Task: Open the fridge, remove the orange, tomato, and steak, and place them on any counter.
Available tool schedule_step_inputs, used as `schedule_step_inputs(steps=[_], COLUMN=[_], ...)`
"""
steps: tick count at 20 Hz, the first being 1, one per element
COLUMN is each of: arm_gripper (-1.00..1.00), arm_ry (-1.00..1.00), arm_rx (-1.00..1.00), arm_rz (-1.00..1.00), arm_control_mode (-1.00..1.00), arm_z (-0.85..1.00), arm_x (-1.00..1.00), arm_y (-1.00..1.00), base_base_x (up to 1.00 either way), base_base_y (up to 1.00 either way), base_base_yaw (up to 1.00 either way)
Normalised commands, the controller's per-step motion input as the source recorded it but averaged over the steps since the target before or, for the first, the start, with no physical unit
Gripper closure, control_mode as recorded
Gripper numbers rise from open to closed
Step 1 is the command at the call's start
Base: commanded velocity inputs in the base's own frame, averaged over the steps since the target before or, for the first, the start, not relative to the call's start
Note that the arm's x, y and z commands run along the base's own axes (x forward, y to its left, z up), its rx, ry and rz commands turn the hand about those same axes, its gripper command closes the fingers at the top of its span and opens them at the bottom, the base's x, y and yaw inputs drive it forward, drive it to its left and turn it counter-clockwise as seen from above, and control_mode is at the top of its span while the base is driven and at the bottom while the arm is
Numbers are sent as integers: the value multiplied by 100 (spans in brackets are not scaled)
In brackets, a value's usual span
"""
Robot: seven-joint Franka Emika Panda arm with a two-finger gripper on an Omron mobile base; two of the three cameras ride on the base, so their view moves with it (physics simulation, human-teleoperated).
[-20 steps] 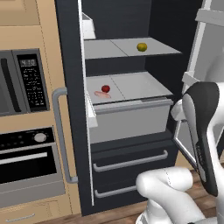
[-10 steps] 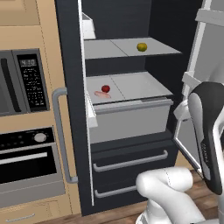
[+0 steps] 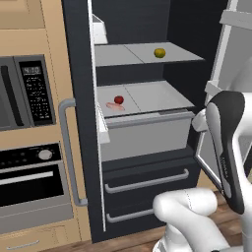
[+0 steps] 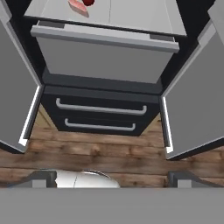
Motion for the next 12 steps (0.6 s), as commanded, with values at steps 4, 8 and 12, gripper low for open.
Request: schedule_step_inputs(steps=[4,8,12], arm_gripper=[-100,-100,-100], arm_ry=[-4,0,0], arm_rx=[0,0,0], arm_rz=[0,0,0], arm_control_mode=[100,100,100], arm_z=[-1,0,0], arm_x=[3,0,0], arm_y=[0,0,0], base_base_x=[7,16,34], base_base_y=[0,0,0], base_base_yaw=[0,0,0])
